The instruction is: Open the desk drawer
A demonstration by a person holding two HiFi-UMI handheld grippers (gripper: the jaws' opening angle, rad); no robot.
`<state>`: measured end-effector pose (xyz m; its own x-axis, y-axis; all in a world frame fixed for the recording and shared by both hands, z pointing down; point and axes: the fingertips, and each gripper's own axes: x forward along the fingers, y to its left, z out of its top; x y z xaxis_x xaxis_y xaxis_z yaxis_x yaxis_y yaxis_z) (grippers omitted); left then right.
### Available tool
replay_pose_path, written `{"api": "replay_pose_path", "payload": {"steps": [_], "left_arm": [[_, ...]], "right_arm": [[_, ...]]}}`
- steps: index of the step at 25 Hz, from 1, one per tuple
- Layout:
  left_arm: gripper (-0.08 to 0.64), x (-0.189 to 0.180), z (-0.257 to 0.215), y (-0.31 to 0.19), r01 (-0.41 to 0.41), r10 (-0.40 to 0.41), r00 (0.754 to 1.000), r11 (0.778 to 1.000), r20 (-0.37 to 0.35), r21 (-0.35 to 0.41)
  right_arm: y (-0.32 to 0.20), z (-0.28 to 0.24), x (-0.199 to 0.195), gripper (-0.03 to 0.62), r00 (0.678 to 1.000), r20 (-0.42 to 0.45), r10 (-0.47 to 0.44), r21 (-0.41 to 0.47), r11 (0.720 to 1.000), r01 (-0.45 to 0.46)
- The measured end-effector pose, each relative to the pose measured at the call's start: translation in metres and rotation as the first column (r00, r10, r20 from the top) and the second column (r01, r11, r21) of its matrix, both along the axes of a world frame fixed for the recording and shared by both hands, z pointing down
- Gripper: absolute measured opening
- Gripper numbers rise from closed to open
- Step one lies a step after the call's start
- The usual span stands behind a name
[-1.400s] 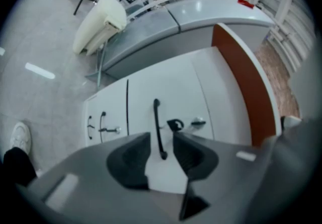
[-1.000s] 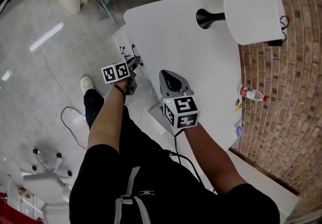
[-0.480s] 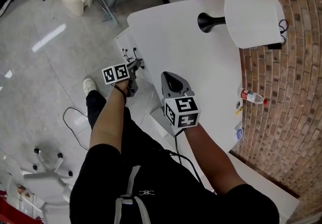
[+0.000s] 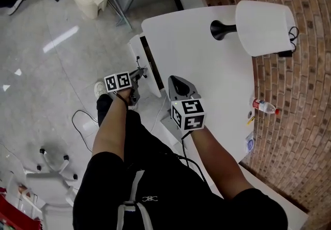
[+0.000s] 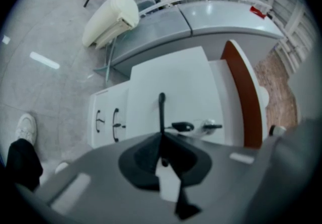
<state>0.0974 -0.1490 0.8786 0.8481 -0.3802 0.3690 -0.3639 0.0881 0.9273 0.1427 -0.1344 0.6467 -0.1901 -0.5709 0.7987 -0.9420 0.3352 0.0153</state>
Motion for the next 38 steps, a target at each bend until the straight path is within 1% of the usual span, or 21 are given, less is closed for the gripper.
{"api": "replay_pose_path", "payload": {"steps": [3, 9, 20, 26, 27, 28, 29, 30, 33, 34, 38], "left_arm": [[0.012, -0.012, 0.001, 0.006, -0.004, 0.004, 1.0, 1.0, 0.02, -0.002], [0.012, -0.034, 0.002, 0.012, 0.015, -0.015, 0.999, 1.0, 0.045, -0.013], [0.012, -0.042, 0.002, 0.019, 0.008, -0.006, 0.997, 0.999, 0.073, -0.034], [0.017, -0.042, 0.003, 0.02, 0.031, -0.029, 0.997, 0.999, 0.071, -0.028], [0.022, -0.042, 0.003, 0.02, 0.036, -0.034, 0.997, 0.999, 0.07, -0.024], [0.047, -0.043, 0.003, 0.019, 0.044, -0.042, 0.997, 0.999, 0.068, -0.022], [0.087, -0.045, 0.003, 0.019, 0.053, -0.052, 0.996, 0.998, 0.066, -0.023], [0.1, -0.047, 0.004, 0.018, 0.064, -0.062, 0.996, 0.998, 0.065, -0.025], [0.106, -0.056, 0.007, 0.019, 0.086, -0.084, 0.994, 0.996, 0.075, -0.027], [0.122, -0.059, 0.007, 0.021, 0.089, -0.087, 0.993, 0.996, 0.081, -0.025], [0.133, -0.074, 0.003, 0.028, 0.085, -0.084, 0.99, 0.996, 0.109, -0.007]], "right_arm": [[0.001, 0.002, -0.005, -0.002, 1.0, 0.008, -0.009, -0.003, 1.0, 0.009], [-0.003, 0.001, -0.008, -0.002, 1.0, 0.02, -0.014, 0.0, 1.0, 0.014], [-0.001, -0.001, -0.004, -0.002, 1.0, 0.03, -0.005, 0.002, 1.0, 0.005], [0.001, 0.003, -0.004, -0.002, 0.999, 0.035, -0.009, -0.006, 1.0, 0.009], [0.002, 0.004, -0.004, -0.002, 0.999, 0.033, -0.014, -0.007, 1.0, 0.014], [0.002, 0.005, -0.005, -0.002, 0.999, 0.032, -0.017, -0.01, 1.0, 0.018], [0.003, 0.005, -0.005, -0.002, 0.999, 0.032, -0.019, -0.012, 1.0, 0.02], [0.003, 0.006, -0.006, -0.002, 0.999, 0.032, -0.021, -0.014, 1.0, 0.021], [0.002, 0.006, -0.008, -0.002, 0.999, 0.034, -0.027, -0.012, 1.0, 0.027], [0.002, 0.006, -0.009, -0.002, 0.999, 0.034, -0.029, -0.012, 1.0, 0.029], [0.0, 0.005, -0.017, -0.002, 0.998, 0.044, -0.036, -0.004, 0.999, 0.037]]}}
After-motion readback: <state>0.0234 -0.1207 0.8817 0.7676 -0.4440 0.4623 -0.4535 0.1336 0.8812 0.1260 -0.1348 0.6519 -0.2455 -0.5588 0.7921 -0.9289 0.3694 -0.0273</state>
